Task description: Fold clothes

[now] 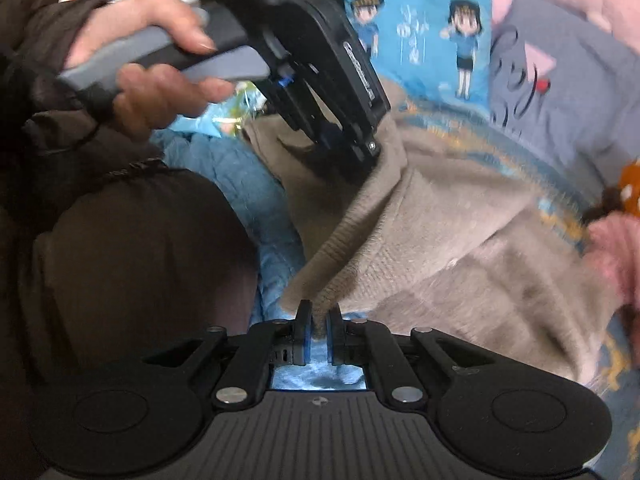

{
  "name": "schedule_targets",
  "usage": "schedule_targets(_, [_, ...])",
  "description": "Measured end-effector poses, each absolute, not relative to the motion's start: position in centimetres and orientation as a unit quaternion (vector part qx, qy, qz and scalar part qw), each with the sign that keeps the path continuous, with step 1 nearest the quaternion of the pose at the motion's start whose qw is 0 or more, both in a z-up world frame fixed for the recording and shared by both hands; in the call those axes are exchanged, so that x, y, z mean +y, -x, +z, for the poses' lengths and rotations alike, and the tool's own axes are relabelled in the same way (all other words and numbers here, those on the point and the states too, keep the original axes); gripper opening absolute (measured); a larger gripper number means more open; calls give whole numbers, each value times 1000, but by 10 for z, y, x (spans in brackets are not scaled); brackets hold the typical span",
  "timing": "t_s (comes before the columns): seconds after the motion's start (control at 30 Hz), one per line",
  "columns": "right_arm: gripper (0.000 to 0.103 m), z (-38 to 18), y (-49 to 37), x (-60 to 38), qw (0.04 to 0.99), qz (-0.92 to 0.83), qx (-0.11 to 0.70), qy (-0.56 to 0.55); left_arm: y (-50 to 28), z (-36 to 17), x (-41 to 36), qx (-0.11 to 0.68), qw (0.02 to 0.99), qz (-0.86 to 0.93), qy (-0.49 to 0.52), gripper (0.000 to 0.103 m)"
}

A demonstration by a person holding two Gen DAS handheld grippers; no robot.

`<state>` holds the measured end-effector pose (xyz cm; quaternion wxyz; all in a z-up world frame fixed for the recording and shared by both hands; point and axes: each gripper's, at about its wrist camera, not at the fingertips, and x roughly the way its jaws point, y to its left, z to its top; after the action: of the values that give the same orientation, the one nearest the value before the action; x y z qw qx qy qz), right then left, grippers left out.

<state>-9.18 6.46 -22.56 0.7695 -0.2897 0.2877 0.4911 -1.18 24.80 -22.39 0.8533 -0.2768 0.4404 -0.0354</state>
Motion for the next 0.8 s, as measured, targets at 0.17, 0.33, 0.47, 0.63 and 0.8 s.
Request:
schedule_targets(0.17, [31, -222, 93, 70, 764, 483, 287, 317, 13, -232, 246, 445, 848, -37, 286, 28])
schedule_targets(0.33, [43, -203, 91, 63, 795, 436, 282, 312, 18, -231, 252, 438, 850, -30, 292, 28])
schedule_targets(0.47, [46, -194, 82, 69, 819, 417, 277, 280, 24, -226, 253, 433, 854, -29, 288, 28])
schedule_targets(0.63, [59, -202, 80, 105, 827, 394, 295, 271, 28, -226, 258, 432, 853, -21, 292, 38])
schedule_targets(0.8, [52, -229, 81, 139, 827, 343, 299, 330, 30, -216, 256, 427, 858, -24, 283, 38])
